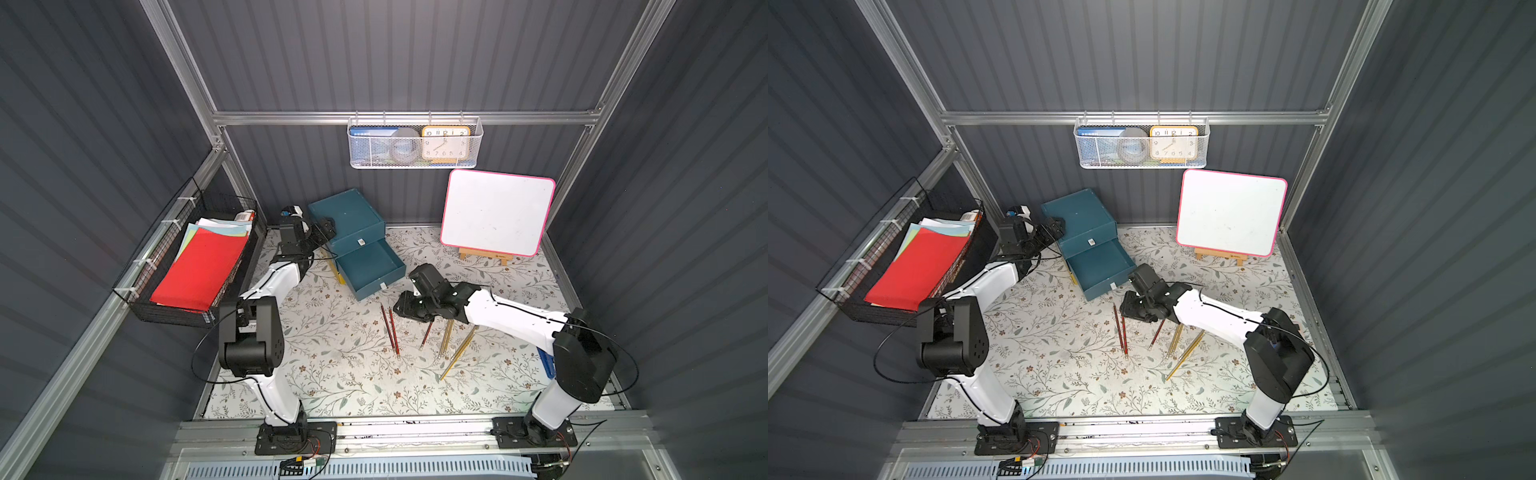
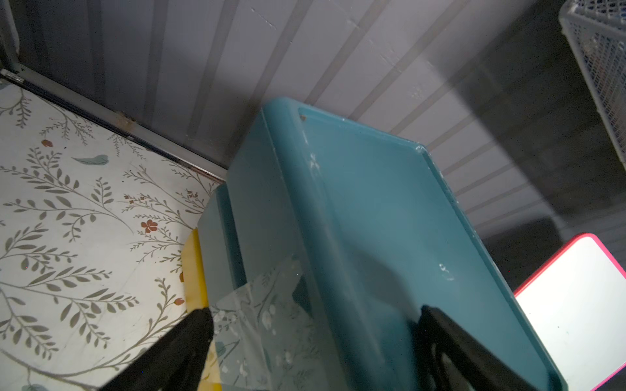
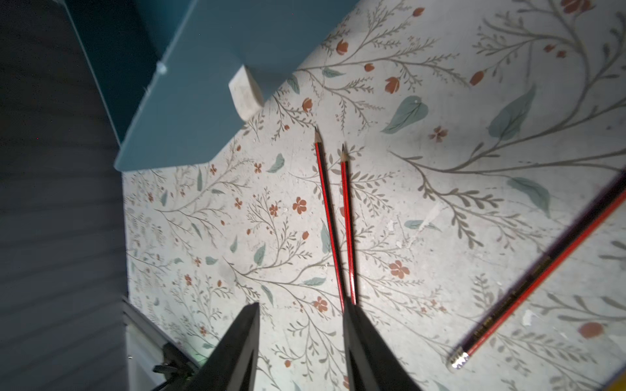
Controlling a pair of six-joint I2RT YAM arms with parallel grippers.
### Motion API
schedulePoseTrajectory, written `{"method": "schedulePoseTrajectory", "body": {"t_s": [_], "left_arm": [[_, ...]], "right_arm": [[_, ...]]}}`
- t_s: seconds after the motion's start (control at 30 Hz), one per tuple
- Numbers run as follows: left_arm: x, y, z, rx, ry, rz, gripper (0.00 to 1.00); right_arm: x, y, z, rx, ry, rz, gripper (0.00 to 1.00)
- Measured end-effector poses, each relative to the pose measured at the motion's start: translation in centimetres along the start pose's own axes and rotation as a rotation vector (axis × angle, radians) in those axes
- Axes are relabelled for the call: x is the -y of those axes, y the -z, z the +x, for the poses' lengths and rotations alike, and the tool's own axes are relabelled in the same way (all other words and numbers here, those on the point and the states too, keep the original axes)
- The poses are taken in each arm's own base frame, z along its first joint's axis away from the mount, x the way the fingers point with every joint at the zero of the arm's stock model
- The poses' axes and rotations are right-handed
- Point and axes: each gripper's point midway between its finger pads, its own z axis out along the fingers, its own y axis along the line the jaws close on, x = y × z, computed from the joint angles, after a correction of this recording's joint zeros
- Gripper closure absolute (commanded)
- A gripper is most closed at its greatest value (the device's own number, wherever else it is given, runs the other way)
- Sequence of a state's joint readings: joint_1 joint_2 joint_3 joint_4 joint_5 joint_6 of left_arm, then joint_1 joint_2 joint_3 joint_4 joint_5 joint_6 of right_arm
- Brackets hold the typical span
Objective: Please place the pencils in the drawer according to their color
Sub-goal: Pick up the pencil from the center of the board.
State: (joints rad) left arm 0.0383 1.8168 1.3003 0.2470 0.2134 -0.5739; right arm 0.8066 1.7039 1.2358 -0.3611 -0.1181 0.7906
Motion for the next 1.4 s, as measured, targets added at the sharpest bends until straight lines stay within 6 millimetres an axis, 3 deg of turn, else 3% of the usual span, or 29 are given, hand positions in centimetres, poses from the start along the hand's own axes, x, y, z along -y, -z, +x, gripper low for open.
{"method": "schedulePoseTrajectory", "body": {"t_s": [0.23,0.67,1.07,1.4], "left_arm": [[0.0,0.0,0.0,0.0,0.0,0.0,0.0],[0.0,0.0,0.0,0.0,0.0,0.0,0.0],[0.0,0.0,0.0,0.0,0.0,0.0,0.0],[0.0,0.0,0.0,0.0,0.0,0.0,0.0]], "right_arm": [[-0.8,-2.3,2.1,-0.056,0.183,0.081,0.57],[0.8,-6.6,4.4,-0.152,0.29,0.176,0.59],[1.8,-8.7,5.6,-0.197,0.329,0.216,0.62],[2.4,-9.2,5.8,-0.212,0.341,0.246,0.72]]}}
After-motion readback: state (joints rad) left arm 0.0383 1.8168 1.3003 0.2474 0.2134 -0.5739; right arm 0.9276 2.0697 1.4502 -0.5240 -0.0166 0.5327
